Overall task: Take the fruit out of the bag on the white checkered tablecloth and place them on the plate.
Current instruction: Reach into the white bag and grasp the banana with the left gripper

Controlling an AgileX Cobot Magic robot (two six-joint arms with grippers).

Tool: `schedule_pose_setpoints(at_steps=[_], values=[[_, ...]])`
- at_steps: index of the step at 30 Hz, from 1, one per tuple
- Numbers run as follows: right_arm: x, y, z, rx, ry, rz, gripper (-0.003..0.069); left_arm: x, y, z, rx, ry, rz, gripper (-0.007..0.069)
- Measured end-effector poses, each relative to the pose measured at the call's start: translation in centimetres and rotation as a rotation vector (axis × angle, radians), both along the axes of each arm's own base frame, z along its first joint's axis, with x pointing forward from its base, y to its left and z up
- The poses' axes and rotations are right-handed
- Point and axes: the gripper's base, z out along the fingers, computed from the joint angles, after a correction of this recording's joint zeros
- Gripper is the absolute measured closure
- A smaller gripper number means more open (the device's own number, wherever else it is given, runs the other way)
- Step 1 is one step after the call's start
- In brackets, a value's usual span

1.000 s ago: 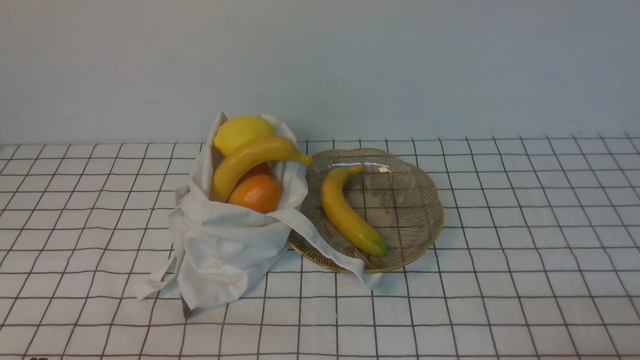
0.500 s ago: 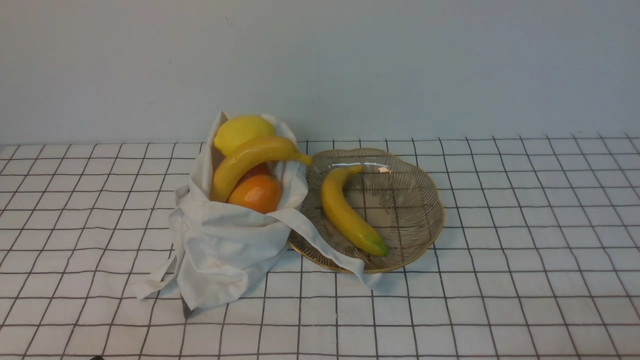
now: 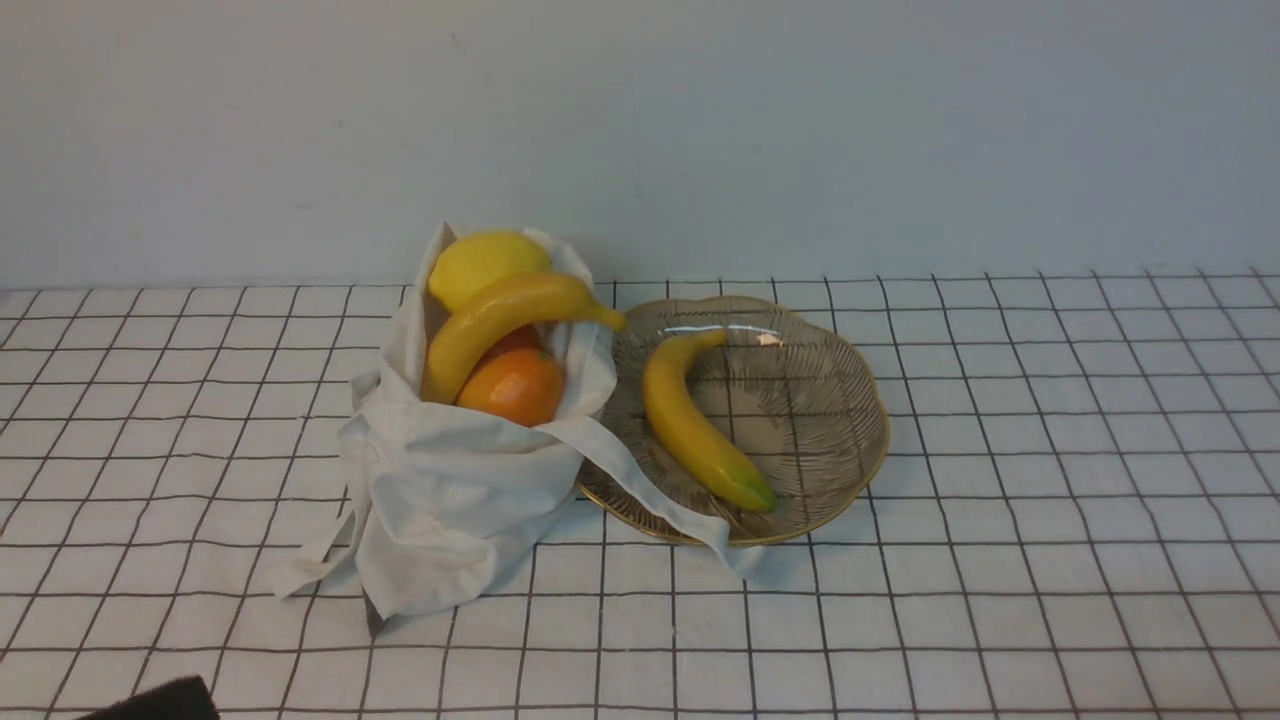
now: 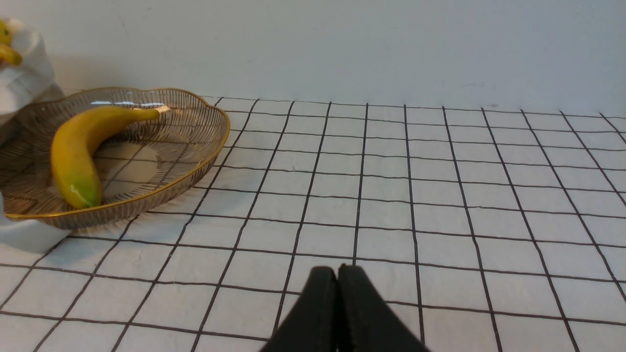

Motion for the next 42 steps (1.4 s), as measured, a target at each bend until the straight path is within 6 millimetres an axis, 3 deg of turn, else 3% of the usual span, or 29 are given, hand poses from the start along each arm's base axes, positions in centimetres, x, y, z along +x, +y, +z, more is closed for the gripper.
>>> schedule_pose_setpoints(at_steps=[4,6,9,17,18,24,25,27,28,31,32,36,42], values=[[0.0,0.0,0.0,0.0,0.0,0.0,0.0673,2.7,0.7,1.0,0.287,0.315,-0.126,0.0632],[0.0,0.0,0.0,0.0,0.0,0.0,0.0673,5.3,0.9,1.8,0.382,0.43,-0.17,0.0632],[0.0,0.0,0.0,0.0,0.0,0.0,0.0673,8.4,0.7,2.6,0.412,0.472,-0.215,0.0632],[0.0,0.0,0.0,0.0,0.0,0.0,0.0673,16.8,-1.3,5.2,0.422,0.358,-0.322,0.0632],[0.0,0.0,0.0,0.0,0.0,0.0,0.0673,16.9,-1.3,5.4,0.422,0.349,-0.319,0.0632],[0.0,0.0,0.0,0.0,0.0,0.0,0.0673,23.4,-4.9,7.4,0.46,0.248,-0.387,0.0595],[0.0,0.0,0.0,0.0,0.0,0.0,0.0673,23.6,-5.1,7.5,0.46,0.244,-0.39,0.0595],[0.0,0.0,0.0,0.0,0.0,0.0,0.0673,26.1,-6.5,8.2,0.527,0.193,-0.409,0.0545],[0.0,0.0,0.0,0.0,0.0,0.0,0.0673,26.1,-6.5,8.2,0.533,0.192,-0.408,0.054],[0.0,0.0,0.0,0.0,0.0,0.0,0.0673,28.7,-8.0,7.8,0.623,0.162,-0.428,0.0449],[0.0,0.0,0.0,0.0,0.0,0.0,0.0673,30.1,-8.8,6.9,0.672,0.162,-0.441,0.0381],[0.0,0.0,0.0,0.0,0.0,0.0,0.0673,32.3,-9.7,4.4,0.764,0.186,-0.463,0.0251],[0.0,0.0,0.0,0.0,0.0,0.0,0.0673,34.7,-9.7,0.7,0.878,0.202,-0.471,0.0155]])
